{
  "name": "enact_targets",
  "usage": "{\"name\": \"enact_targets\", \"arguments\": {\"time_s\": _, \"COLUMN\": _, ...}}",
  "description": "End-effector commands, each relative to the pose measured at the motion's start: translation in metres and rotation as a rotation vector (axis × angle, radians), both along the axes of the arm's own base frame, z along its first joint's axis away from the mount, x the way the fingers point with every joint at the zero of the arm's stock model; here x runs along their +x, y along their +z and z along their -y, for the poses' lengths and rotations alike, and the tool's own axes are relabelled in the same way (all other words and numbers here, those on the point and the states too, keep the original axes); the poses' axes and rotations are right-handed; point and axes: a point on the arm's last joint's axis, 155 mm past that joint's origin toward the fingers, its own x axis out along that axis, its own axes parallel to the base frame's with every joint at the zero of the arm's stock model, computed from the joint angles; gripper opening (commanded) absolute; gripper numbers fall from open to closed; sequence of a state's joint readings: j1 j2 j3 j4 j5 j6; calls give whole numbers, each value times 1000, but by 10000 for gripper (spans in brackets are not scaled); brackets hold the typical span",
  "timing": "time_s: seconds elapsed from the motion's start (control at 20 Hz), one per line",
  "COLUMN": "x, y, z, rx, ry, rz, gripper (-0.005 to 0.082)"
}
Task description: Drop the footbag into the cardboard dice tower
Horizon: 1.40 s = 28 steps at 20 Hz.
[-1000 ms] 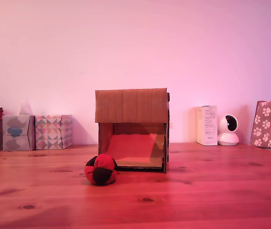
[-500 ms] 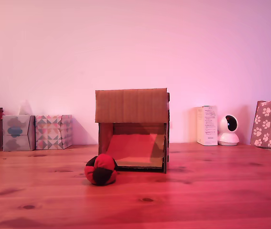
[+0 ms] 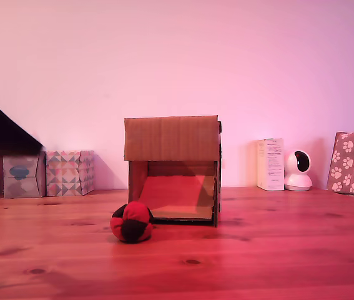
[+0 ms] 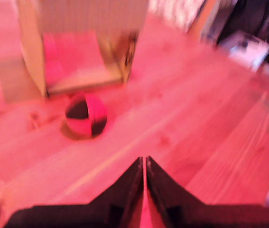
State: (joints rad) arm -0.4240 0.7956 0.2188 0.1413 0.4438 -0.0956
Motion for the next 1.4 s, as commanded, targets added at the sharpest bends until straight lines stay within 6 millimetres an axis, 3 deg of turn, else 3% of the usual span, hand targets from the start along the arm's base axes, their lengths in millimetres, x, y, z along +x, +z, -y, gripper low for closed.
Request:
{"name": "enact_targets", "arguments": {"time_s": 0.0, "x": 2, "y": -1, "z": 5, "rx": 5, "ry": -18, "rz": 26, "gripper": -21}}
{"name": "enact_targets", "arguments": {"time_s": 0.1, "x": 6, "y": -5, "z": 8, "rx": 5, "ry": -24, "rz": 25, "gripper": -14}}
{"name": "enact_targets", "arguments": {"time_s": 0.15, "x": 8, "y": -7, "z": 10, "rx": 5, "ry": -25, "rz": 25, "gripper": 34}}
{"name": "enact_targets", "arguments": {"time_s": 0.2, "x": 11, "y": -8, "z": 11, "rx": 3, "ry": -24, "rz": 29, "gripper": 177}}
{"name": "enact_targets", "arguments": {"time_s": 0.3, "x": 18, "y": -7, "z": 13, "rx": -5, "ry": -20, "rz": 50, "gripper": 630}}
{"name": "enact_targets", "arguments": {"time_s": 0.35, "x": 23, "y": -6, "z": 14, "rx": -8, "ry": -12, "rz": 66, "gripper": 785}}
{"name": "enact_targets", "arguments": {"time_s": 0.8, "x": 60, "y": -19, "z": 13, "rx": 51, "ry": 58, "rz": 155, "gripper": 778}}
{"name": "enact_targets", "arguments": {"time_s": 1.35, "x": 114, "y": -64, "z": 55, "rx": 139, "ry": -16, "rz": 59, "gripper": 778}}
